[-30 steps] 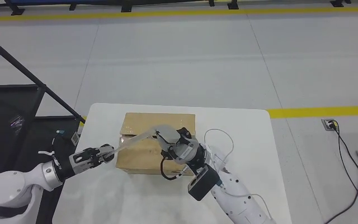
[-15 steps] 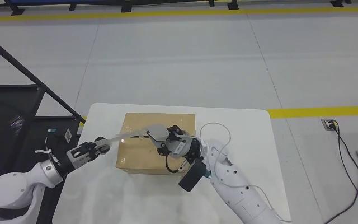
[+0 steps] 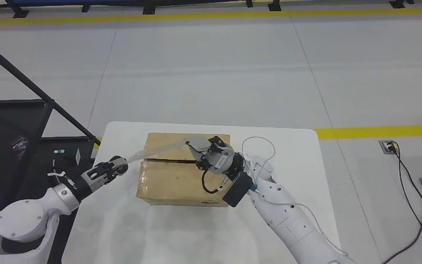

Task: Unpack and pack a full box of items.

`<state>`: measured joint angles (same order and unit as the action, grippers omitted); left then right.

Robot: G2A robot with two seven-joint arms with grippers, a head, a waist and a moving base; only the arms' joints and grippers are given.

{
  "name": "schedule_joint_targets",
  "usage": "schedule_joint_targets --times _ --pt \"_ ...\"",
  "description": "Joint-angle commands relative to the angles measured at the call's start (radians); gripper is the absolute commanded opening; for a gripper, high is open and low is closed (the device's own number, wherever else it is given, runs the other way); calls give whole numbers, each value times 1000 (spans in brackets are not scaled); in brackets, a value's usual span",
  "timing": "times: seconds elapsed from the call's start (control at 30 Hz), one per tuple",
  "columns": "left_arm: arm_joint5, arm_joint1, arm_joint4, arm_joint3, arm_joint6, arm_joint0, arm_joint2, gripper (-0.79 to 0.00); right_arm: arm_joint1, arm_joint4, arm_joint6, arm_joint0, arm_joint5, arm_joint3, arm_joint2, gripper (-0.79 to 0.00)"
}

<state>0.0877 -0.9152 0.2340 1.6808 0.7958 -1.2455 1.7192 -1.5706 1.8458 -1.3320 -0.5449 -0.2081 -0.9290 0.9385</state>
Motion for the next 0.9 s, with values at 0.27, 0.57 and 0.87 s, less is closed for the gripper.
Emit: schedule_joint_targets --times 0.27,0.57,0.87 --pt "-6 -3 -8 -40 -43 37 -39 -785 -18 -2 -23 54 2 109 -44 -785" --pt "4 -7 -67 -69 -95 71 -96 -785 -33 -17 -46 96 23 211 -63 -785" --pt "13 -18 -80 -110 -151 120 -163 -785 -47 -19 -41 131 54 302 -80 -785"
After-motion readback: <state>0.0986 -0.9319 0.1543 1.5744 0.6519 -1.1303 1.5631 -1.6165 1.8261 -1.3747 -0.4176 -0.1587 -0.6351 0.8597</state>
